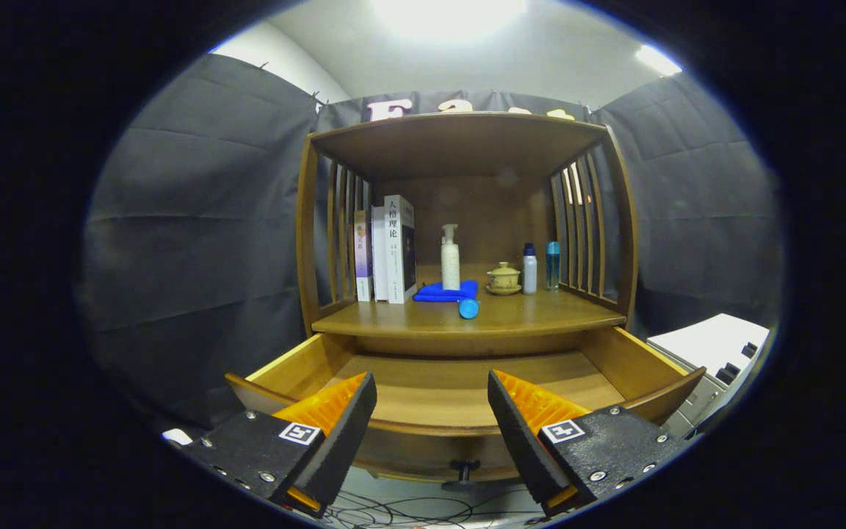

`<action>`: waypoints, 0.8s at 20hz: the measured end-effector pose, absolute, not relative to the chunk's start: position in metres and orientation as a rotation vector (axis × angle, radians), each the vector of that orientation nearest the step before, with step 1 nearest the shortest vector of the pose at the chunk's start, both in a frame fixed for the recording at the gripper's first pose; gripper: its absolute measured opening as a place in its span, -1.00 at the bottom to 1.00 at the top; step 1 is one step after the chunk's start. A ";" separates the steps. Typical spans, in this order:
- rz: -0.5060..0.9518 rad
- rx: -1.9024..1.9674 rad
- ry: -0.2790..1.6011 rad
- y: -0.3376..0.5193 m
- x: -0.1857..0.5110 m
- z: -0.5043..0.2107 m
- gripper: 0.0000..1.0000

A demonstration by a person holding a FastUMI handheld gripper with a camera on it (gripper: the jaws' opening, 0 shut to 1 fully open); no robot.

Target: Pull open the drawer, take out the items inside it, and place them on the countertop above the cabinet.

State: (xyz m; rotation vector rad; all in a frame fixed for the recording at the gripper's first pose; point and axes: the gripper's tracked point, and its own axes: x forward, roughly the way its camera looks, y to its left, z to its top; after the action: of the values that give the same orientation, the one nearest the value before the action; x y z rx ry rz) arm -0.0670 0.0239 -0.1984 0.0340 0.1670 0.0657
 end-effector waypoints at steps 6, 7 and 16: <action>0.023 -0.011 0.186 0.011 -0.071 -0.226 0.89; 0.023 -0.010 0.184 0.013 -0.074 -0.226 0.86; -0.018 -0.024 0.236 0.007 -0.098 -0.250 0.87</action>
State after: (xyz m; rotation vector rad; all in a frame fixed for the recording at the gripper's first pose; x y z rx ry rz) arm -0.0976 0.0068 -0.2498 -0.0239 0.2364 -0.0181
